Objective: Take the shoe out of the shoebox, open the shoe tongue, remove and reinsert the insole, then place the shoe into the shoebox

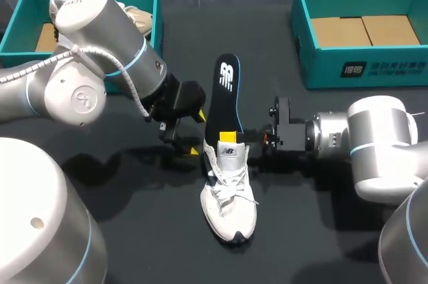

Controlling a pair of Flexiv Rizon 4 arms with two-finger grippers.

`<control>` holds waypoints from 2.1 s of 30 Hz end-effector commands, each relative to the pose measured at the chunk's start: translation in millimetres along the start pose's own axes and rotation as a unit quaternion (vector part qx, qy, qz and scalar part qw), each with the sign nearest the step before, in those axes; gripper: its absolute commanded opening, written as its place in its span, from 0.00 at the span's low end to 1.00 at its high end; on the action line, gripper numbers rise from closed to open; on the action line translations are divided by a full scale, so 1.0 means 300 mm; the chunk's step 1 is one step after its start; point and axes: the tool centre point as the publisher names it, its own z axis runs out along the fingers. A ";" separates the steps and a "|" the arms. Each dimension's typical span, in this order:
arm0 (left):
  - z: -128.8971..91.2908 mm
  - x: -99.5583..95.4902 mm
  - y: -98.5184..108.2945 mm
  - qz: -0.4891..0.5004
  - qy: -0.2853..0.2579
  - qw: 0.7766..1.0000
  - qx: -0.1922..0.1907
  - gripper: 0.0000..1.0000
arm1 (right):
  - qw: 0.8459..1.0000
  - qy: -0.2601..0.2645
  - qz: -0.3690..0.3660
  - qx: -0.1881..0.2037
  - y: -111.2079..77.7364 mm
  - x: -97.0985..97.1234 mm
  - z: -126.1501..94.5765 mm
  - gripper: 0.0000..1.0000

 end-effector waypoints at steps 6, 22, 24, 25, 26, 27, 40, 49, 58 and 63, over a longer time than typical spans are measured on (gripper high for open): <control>0.004 0.000 0.000 0.000 0.000 1.000 -0.001 1.00 | 1.000 -0.006 -0.007 0.012 0.035 0.007 -0.013 0.27; 0.004 0.000 0.000 0.000 0.000 1.000 -0.001 1.00 | 0.999 0.014 -0.020 0.027 0.102 -0.025 -0.005 0.29; 0.004 0.000 0.000 0.000 0.000 1.000 -0.001 1.00 | 0.999 0.021 -0.023 0.029 0.111 -0.031 -0.001 0.27; 0.004 0.000 0.000 0.000 0.000 1.000 -0.001 1.00 | 0.999 0.025 -0.025 0.030 0.118 -0.035 0.001 0.27; 0.004 0.000 0.000 0.000 0.000 1.000 -0.001 1.00 | 0.999 0.027 -0.026 0.030 0.124 -0.038 0.004 0.26; 0.004 0.000 0.000 0.000 0.000 1.000 -0.001 1.00 | 0.999 0.030 -0.027 0.032 0.128 -0.039 0.006 0.25; 0.004 0.000 0.000 0.000 0.000 1.000 -0.001 1.00 | 0.998 0.060 -0.019 0.022 0.122 -0.050 0.019 0.00; 0.004 0.000 0.000 0.000 0.000 1.000 -0.001 1.00 | 0.998 0.057 -0.007 0.003 0.054 -0.020 0.012 0.00; 0.004 0.000 0.000 0.000 0.000 1.000 -0.001 1.00 | 0.999 0.046 0.009 0.005 -0.007 0.016 0.019 0.00; 0.004 0.000 0.000 0.000 0.000 1.000 -0.001 1.00 | 0.999 0.044 0.026 0.011 -0.038 0.024 0.020 0.00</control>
